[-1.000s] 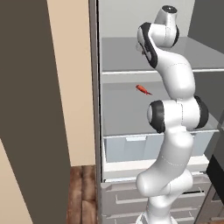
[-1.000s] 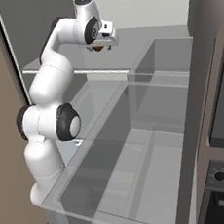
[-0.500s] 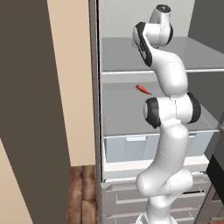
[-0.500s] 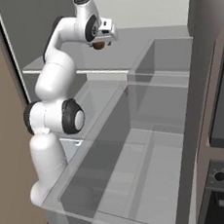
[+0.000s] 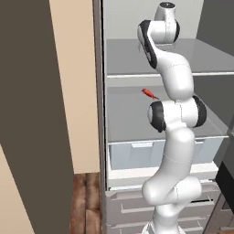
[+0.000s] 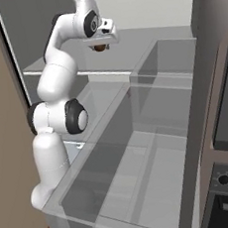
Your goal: Pick up the mango and apple from the fridge and place one fruit on each plate on the dining counter.
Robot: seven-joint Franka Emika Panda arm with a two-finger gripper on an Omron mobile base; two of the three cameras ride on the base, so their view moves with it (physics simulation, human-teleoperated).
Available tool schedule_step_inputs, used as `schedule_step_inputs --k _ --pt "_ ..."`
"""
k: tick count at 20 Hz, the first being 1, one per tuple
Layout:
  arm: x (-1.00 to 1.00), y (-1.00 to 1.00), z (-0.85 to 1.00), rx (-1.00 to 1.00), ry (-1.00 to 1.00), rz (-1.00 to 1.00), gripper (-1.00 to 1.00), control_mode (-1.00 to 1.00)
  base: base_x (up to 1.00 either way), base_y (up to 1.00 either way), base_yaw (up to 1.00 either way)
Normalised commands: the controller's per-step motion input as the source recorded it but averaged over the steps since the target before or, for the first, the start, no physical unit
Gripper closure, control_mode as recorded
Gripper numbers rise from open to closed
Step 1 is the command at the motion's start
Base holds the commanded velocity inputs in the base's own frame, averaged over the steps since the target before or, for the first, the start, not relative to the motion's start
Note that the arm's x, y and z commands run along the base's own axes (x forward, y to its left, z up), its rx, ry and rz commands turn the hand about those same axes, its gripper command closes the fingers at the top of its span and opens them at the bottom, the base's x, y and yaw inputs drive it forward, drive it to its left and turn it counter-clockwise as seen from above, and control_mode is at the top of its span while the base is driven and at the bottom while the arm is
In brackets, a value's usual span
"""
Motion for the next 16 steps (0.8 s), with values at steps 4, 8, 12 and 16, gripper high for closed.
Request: schedule_step_inputs --k 4,8,12,16 --pt "0.00 0.01 -0.88 -0.07 0.03 -0.02 1.00 -1.00 0.00 0.00 0.00" --pt "0.00 0.00 -0.36 0.04 -0.04 0.00 1.00 -1.00 0.00 0.00 0.00" --pt "-0.07 0.00 0.13 0.24 -0.33 -0.01 1.00 -1.00 0.00 0.00 0.00" --pt "-0.48 0.00 0.25 0.29 -0.37 -0.05 1.00 -1.00 0.00 0.00 0.00"
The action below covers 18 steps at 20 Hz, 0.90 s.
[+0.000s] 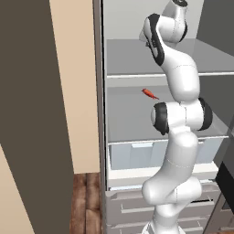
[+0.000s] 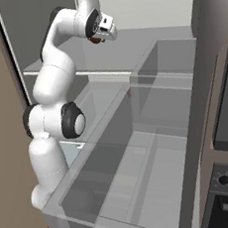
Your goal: Pick up the mango and apple from the fridge and place one fruit on each plate on the dining counter.
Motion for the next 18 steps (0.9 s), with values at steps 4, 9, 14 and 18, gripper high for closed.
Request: schedule_step_inputs --k 4,9,14,18 --pt "-0.98 0.03 0.08 0.13 -0.07 -0.08 1.00 -1.00 0.00 0.00 0.00" --pt "-1.00 0.00 0.00 0.15 -0.12 -0.25 1.00 -1.00 0.00 0.00 0.00" --pt "-1.00 0.00 0.00 0.25 -0.25 -0.28 1.00 -1.00 0.00 0.00 0.00" --pt "-1.00 0.00 -0.12 0.12 -0.11 -0.15 1.00 -1.00 0.00 0.00 0.00"
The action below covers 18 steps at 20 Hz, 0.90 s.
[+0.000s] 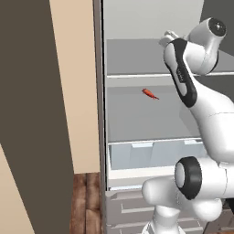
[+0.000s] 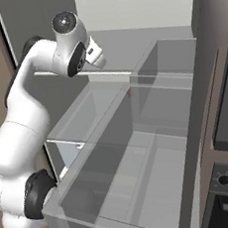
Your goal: Pick up the mango and apple from the fridge and place one fruit on each plate on the dining counter.
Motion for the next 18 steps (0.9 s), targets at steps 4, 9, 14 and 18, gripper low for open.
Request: schedule_step_inputs --k 4,9,14,18 --pt "-1.00 0.00 -0.22 0.02 0.00 -0.02 1.00 -1.00 0.00 0.00 0.00" --pt "-1.00 0.00 -0.22 0.00 0.00 0.00 1.00 -1.00 0.00 0.00 0.00" --pt "-1.00 0.16 -0.77 -0.06 0.06 0.00 1.00 -1.00 0.00 0.00 0.00" --pt "-0.95 0.42 -1.00 -0.20 0.12 -0.01 1.00 -1.00 0.00 0.00 0.00"
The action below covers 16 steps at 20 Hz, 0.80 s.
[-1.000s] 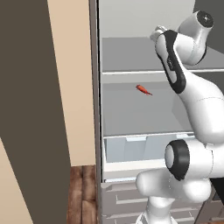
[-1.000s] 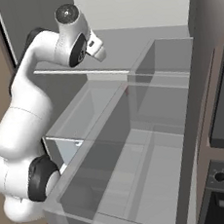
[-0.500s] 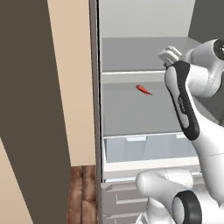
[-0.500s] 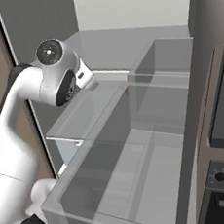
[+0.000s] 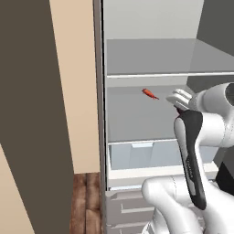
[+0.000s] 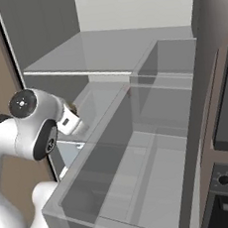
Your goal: Pick up the mango and apple from the fridge and place one fruit on each plate on the dining counter.
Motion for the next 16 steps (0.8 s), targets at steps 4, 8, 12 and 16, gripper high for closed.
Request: schedule_step_inputs --k 4,8,12,16 --pt "-0.31 0.46 -0.89 -0.14 0.21 -0.03 1.00 -1.00 0.00 0.00 0.00" --pt "-0.04 0.11 -0.28 -0.01 0.06 0.00 1.00 -1.00 0.00 0.00 0.00" --pt "-0.17 0.00 -0.06 0.00 0.00 0.02 1.00 -1.00 0.00 0.00 0.00" --pt "-0.20 0.00 -0.20 0.00 0.00 0.00 1.00 -1.00 0.00 0.00 0.00"
